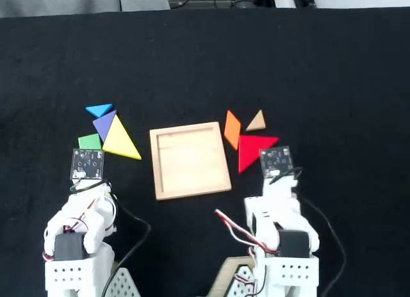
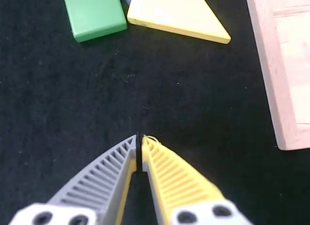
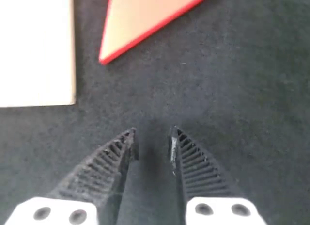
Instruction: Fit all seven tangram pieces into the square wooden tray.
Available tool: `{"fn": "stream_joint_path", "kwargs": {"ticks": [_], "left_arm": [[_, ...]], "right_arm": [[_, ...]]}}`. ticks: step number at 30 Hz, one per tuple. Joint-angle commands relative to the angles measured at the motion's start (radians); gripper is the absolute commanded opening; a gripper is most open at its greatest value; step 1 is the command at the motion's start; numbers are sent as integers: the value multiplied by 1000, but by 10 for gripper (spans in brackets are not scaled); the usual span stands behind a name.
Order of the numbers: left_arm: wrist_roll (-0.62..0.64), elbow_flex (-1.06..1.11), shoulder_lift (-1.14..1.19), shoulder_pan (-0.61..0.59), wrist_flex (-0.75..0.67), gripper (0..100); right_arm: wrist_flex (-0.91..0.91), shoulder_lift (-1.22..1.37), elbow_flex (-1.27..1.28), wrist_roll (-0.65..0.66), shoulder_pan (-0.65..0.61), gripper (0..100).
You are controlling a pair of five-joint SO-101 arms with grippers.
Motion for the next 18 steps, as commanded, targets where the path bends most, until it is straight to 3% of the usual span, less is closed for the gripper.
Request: {"fn": "stream_joint_path", "kwargs": {"ticks": [1,9,15,18], "left_arm": [[-3,18,-6,12,5,30],[-3,-111,-6,18,-338,30],[-11,24,3,156,-637,30],[-11,22,26,194,-542,30]], "right_arm": [[-5,-91,-2,-2,-44,120],[-81,-91,-2,-6,-51,120],[-170,-90,-2,2,-46,120],[-278,-88,-4,14,-43,121]]}}
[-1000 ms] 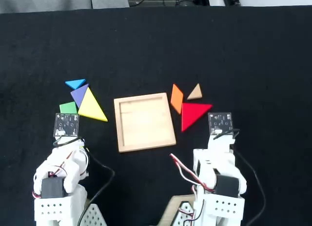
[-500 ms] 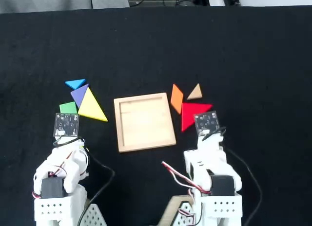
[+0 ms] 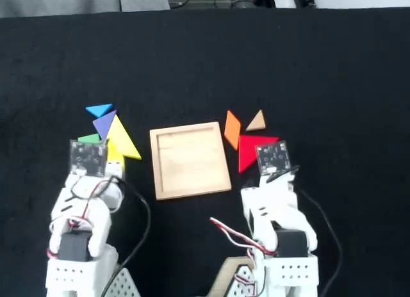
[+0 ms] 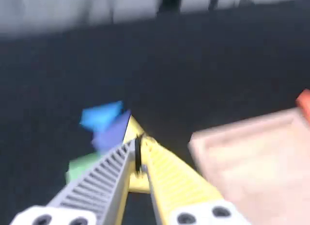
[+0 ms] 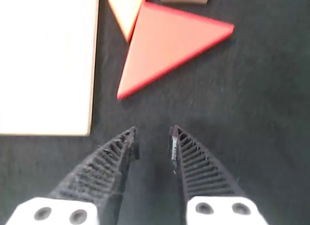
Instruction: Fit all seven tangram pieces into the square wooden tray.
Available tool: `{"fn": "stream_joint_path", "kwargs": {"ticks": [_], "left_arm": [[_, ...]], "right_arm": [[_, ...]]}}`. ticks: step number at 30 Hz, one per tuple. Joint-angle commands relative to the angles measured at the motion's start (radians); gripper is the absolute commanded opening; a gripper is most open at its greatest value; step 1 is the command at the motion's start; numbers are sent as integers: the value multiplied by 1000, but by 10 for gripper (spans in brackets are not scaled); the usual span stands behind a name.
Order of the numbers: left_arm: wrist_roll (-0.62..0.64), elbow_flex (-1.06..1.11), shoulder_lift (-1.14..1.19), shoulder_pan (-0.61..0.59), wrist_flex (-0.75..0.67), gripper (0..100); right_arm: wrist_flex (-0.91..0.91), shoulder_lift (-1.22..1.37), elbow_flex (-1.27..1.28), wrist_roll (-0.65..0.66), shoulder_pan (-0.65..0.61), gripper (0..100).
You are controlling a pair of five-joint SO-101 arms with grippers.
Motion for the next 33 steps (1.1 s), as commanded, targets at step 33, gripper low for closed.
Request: {"fn": "stream_joint_path", "kwargs": {"ticks": [33], "left_arm": [[-169,22,26,24,201,30]], "right_arm": [[-316,966,-734,175,64,109]]}}
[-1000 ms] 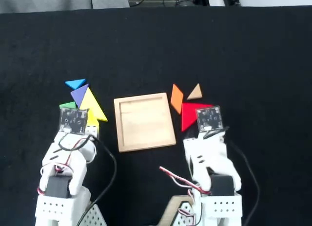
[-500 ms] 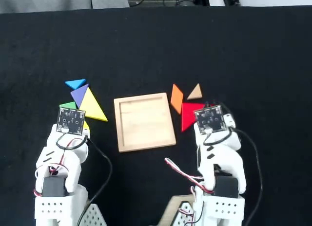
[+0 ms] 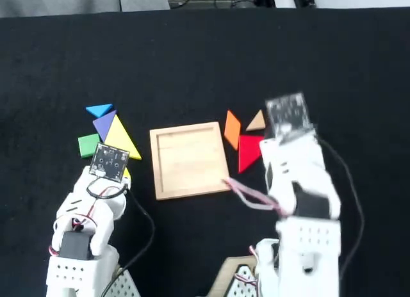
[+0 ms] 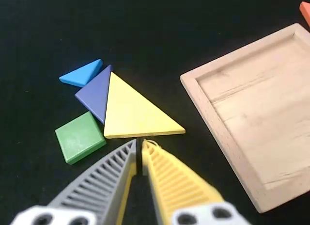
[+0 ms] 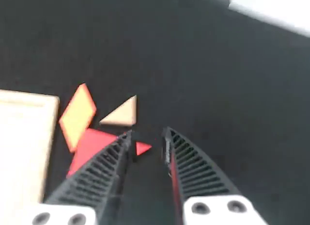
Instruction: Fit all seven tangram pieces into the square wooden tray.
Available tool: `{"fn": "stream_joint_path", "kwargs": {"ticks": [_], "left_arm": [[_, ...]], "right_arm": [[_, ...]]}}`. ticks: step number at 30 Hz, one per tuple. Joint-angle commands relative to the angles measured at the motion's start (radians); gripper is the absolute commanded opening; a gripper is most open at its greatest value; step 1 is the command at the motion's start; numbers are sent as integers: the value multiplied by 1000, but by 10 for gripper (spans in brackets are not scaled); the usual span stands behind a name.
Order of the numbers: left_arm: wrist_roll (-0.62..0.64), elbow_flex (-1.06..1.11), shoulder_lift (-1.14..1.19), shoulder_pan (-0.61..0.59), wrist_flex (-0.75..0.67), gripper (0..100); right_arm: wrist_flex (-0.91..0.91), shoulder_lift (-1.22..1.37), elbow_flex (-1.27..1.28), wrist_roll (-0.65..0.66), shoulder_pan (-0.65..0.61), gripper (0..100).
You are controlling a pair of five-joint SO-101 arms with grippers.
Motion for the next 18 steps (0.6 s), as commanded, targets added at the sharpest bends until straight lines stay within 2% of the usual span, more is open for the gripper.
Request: {"fn": "stream_joint_path", "kwargs": {"ticks": [1,7,11,18], "left_arm": [[-5,19,-5,15,2,30],[-5,19,-5,15,2,30],[-5,19,-5,15,2,30],[-5,19,-5,15,5,30]], "right_arm": [[40,254,-176,-71,-54,109],[-34,493,-243,-91,-58,101],[-86,654,-297,-92,-57,13],[-83,921,-470,-132,9,11]]}}
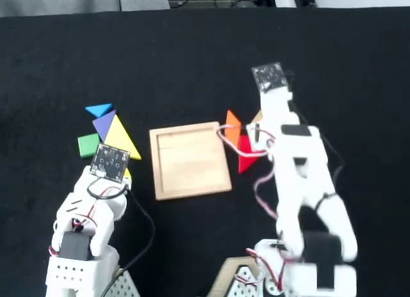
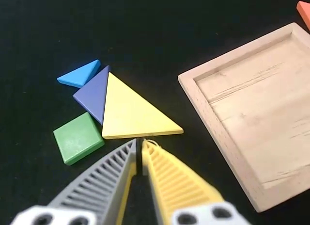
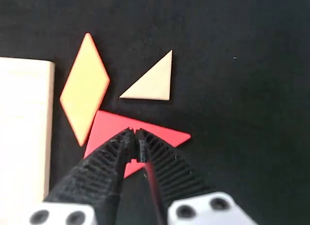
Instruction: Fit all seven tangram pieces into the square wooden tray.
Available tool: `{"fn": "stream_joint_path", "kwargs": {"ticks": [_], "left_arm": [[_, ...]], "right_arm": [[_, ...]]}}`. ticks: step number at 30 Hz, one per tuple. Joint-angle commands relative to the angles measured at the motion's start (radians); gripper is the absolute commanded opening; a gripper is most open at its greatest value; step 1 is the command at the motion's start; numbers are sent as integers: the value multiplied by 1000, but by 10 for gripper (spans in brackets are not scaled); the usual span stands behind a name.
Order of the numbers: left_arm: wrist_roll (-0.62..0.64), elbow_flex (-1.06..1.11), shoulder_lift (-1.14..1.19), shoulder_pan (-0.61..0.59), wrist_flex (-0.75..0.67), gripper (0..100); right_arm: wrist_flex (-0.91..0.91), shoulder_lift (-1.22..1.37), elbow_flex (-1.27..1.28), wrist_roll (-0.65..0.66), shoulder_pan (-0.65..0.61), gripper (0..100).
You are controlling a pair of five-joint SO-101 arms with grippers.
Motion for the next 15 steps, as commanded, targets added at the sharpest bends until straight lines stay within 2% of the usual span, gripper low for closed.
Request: {"fn": "stream_joint_path", "kwargs": {"ticks": [1,15], "left_arm": [[-5,19,-5,8,5,30],[-5,19,-5,10,3,30]], "right_arm": [[-18,90,-120,-54,66,11],[-17,303,-246,-66,89,11]]}}
